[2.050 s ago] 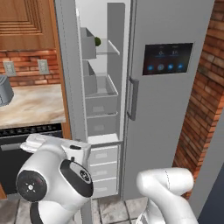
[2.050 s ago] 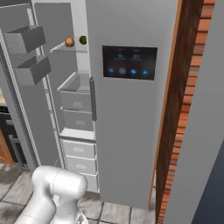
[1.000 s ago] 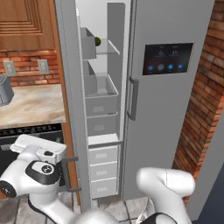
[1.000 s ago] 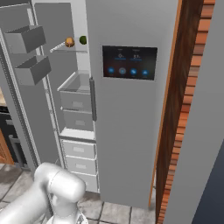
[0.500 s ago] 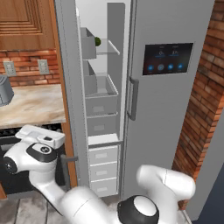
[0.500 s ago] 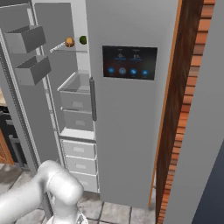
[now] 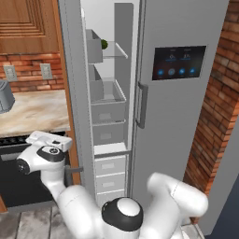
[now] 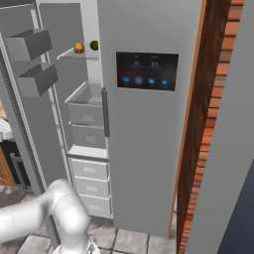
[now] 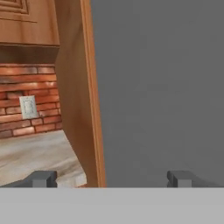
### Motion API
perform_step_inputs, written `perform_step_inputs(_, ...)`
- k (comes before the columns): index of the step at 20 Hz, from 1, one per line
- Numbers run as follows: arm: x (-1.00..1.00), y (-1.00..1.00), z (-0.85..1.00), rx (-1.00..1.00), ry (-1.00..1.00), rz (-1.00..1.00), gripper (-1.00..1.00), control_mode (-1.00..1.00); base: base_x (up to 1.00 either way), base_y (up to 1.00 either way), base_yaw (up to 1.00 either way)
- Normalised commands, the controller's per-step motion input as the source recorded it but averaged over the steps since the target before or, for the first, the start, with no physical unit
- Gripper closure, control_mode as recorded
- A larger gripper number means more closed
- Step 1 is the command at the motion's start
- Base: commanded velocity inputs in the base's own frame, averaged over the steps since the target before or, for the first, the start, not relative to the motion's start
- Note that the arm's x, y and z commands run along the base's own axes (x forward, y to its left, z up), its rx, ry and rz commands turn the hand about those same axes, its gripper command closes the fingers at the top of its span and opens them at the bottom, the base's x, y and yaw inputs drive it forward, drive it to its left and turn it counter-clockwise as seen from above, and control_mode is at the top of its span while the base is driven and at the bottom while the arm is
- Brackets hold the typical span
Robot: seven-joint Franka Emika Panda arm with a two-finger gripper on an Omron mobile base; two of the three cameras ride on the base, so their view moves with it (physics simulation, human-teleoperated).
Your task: There's a chicken drumstick in the fridge that needs to be moved to the freezer for freezing. Pick up the chicken drumstick from the fridge, place it on any shelf in the freezer, and close the fridge and freezer doors when done.
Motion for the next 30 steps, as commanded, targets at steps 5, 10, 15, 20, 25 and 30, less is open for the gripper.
perform_step_inputs(5,0.70,0.02,-0.42,-0.03,0.00,0.00,-1.00,-1.00,0.00,0.00,0.00)
perform_step_inputs(10,0.29,-0.13,-0.10,0.00,-0.01,0.00,-1.00,-1.00,0.00,0.00,0.00)
perform_step_inputs(15,0.11,-0.50,0.00,0.00,-0.03,-0.02,-1.00,-1.00,0.00,0.00,0.00)
perform_step_inputs(20,0.23,-0.61,0.00,0.00,-0.02,-0.07,-1.00,-1.00,0.00,0.00,0.00)
perform_step_inputs(25,0.41,-0.65,0.00,0.00,0.00,-0.06,-1.00,-1.00,0.00,0.00,0.00)
perform_step_inputs(30,0.63,-0.65,0.00,0.00,0.00,-0.04,-1.00,-1.00,0.00,0.00,0.00)
